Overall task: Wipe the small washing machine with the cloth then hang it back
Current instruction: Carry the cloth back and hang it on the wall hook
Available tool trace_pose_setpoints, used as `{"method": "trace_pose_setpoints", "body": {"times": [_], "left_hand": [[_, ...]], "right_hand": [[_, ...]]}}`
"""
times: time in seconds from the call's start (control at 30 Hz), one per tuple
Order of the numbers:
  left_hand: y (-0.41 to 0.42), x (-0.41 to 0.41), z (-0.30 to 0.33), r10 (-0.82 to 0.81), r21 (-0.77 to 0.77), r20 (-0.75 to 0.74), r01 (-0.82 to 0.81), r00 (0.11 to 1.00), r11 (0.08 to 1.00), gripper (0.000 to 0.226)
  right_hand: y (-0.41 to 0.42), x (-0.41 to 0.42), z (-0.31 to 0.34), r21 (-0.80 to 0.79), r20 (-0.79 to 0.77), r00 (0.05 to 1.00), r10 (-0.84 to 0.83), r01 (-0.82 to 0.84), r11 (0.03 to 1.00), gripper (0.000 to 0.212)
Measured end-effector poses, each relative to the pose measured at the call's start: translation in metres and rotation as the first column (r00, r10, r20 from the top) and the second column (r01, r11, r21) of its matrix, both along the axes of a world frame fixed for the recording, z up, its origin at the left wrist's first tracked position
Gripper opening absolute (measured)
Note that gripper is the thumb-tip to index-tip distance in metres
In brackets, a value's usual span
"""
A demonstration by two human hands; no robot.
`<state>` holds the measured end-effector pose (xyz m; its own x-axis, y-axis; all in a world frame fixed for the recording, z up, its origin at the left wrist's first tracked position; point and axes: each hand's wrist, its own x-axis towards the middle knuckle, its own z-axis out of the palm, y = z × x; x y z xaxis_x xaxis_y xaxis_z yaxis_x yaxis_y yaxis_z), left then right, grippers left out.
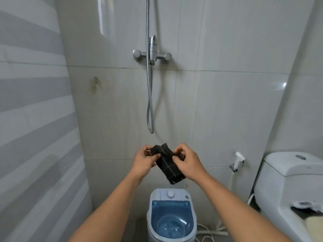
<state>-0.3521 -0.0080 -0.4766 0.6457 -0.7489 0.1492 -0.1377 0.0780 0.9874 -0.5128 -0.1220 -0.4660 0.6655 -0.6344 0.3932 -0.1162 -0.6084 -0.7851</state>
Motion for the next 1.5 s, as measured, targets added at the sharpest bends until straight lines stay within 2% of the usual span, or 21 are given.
{"method": "trace_pose_setpoints", "body": {"times": [0.1, 0.17, 0.23, 0.33, 0.47, 0.53, 0.6, 0.7, 0.83, 1.0, 1.1, 1.2, 1.33, 1.5], "left_hand": [[0.001, 0.006, 0.011, 0.025, -0.024, 0.103, -0.022, 0.994, 0.999, 0.014], [0.006, 0.008, 0.021, 0.034, -0.04, 0.148, -0.029, 0.988, 0.999, 0.013], [0.011, 0.012, 0.032, 0.036, -0.062, 0.158, -0.026, 0.987, 0.998, 0.019], [0.019, 0.018, 0.048, 0.057, -0.1, 0.154, -0.042, 0.986, 0.994, 0.021], [0.029, 0.031, 0.064, 0.112, -0.142, 0.175, -0.088, 0.978, 0.986, 0.023], [0.034, 0.04, 0.07, 0.126, -0.154, 0.166, -0.1, 0.978, 0.983, 0.025], [0.04, 0.048, 0.078, 0.116, -0.144, 0.166, -0.093, 0.979, 0.985, 0.024], [0.047, 0.056, 0.094, 0.028, -0.089, 0.207, -0.01, 0.978, 0.996, 0.036], [0.054, 0.07, 0.11, -0.045, -0.004, 0.311, 0.048, 0.949, 0.999, 0.009], [0.053, 0.094, 0.141, -0.049, 0.088, 0.451, 0.011, 0.891, 0.996, 0.011], [0.052, 0.111, 0.168, -0.081, 0.141, 0.541, 0.005, 0.837, 0.99, 0.019], [0.055, 0.134, 0.187, -0.036, 0.166, 0.647, -0.094, 0.762, 0.982, 0.022], [0.07, 0.168, 0.211, -0.012, 0.156, 0.614, -0.106, 0.789, 0.982, 0.027], [0.08, 0.227, 0.237, 0.027, 0.179, 0.554, -0.151, 0.832, 0.972, 0.028]], "right_hand": [[0.002, 0.01, 0.016, 0.159, 0.007, 0.994, 0.111, -0.111, 0.981, 0.037], [0.0, 0.017, 0.026, 0.196, -0.009, 0.984, 0.178, -0.173, 0.965, 0.056], [-0.004, 0.021, 0.036, 0.232, -0.005, 0.973, 0.233, -0.225, 0.946, 0.064], [-0.005, 0.031, 0.053, 0.333, 0.034, 0.952, 0.303, -0.297, 0.895, 0.054], [-0.004, 0.05, 0.079, 0.435, 0.104, 0.954, 0.283, -0.299, 0.849, 0.043], [-0.002, 0.059, 0.092, 0.445, 0.087, 0.96, 0.267, -0.277, 0.852, 0.04], [0.002, 0.066, 0.106, 0.437, 0.06, 0.96, 0.272, -0.27, 0.858, 0.035], [0.01, 0.079, 0.126, 0.413, 0.088, 0.963, 0.255, -0.268, 0.87, 0.032], [0.011, 0.087, 0.152, 0.423, 0.187, 0.963, 0.196, -0.259, 0.868, 0.035], [-0.003, 0.095, 0.174, 0.225, -0.017, 0.97, 0.242, -0.232, 0.946, 0.04], [-0.004, 0.112, 0.187, 0.233, -0.078, 0.937, 0.341, -0.315, 0.92, 0.038], [0.001, 0.139, 0.201, 0.171, -0.142, 0.906, 0.399, -0.374, 0.911, 0.027], [0.005, 0.197, 0.215, 0.093, -0.159, 0.903, 0.399, -0.389, 0.917, 0.018], [0.01, 0.28, 0.231, 0.032, -0.037, 0.907, 0.418, -0.417, 0.908, 0.012]]}}
